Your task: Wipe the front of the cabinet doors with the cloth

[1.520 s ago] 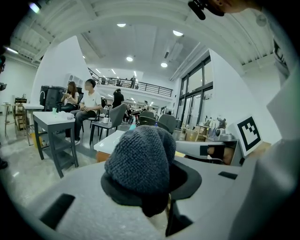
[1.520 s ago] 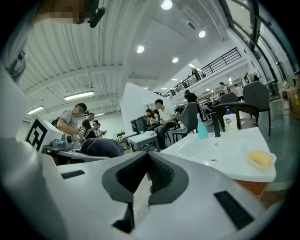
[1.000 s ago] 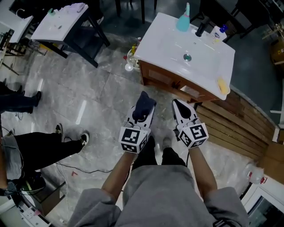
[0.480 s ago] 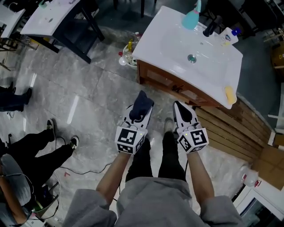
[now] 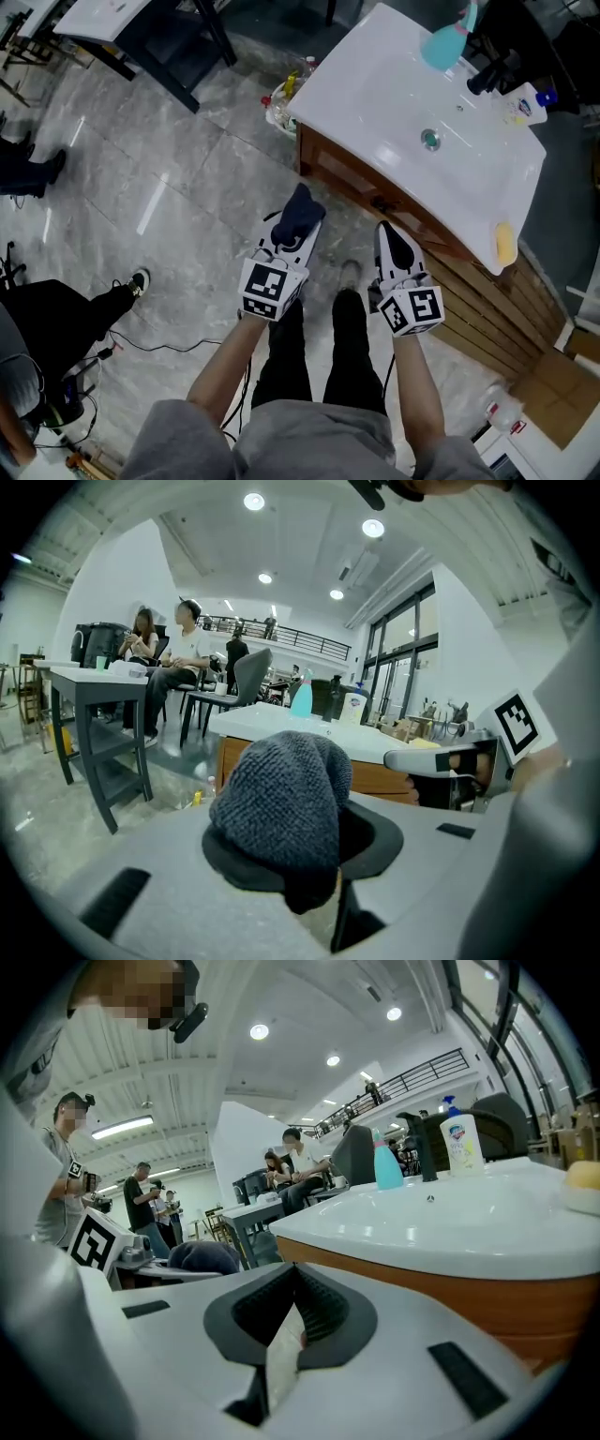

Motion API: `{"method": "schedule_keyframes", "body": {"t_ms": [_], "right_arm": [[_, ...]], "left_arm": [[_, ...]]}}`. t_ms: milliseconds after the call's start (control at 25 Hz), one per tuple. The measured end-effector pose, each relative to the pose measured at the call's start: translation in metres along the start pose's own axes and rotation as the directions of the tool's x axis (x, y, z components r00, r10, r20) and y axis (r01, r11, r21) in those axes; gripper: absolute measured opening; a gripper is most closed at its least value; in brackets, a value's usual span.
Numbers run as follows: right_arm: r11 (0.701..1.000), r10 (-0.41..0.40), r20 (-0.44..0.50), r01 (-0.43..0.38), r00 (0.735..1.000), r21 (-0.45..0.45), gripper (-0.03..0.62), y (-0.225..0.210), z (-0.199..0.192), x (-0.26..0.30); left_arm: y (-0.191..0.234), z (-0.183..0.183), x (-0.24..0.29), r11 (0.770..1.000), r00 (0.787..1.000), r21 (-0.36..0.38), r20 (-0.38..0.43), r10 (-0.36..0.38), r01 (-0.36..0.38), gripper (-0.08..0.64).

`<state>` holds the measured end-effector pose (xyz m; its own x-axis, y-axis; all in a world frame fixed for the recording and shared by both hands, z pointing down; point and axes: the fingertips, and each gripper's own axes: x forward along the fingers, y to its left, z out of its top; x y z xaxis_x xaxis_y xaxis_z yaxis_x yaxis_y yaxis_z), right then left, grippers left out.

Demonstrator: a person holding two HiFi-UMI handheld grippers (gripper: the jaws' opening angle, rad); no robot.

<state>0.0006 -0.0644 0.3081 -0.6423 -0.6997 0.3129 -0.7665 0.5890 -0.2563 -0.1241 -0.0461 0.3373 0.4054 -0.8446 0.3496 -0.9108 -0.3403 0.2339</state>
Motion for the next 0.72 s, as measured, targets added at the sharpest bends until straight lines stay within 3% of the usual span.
{"method": "schedule_keyframes", "body": {"t_ms": [280,720], "right_arm": [[1.0,0.022,-0.032,-0.022,0.999,0.01,0.011,-0.015,-0.02,0.008],[0.999,0.048,-0.038,-0.048,0.998,0.008,0.011,-0.024,-0.046,0.031]], "left_arm": [[0.017,-0.024,0.019,0.999,0.999,-0.011,0.003,0.04,-0.04,0.104],[0.057,-0.05,0.07,0.996,0.996,0.047,0.032,0.079,-0.081,0.104]]}}
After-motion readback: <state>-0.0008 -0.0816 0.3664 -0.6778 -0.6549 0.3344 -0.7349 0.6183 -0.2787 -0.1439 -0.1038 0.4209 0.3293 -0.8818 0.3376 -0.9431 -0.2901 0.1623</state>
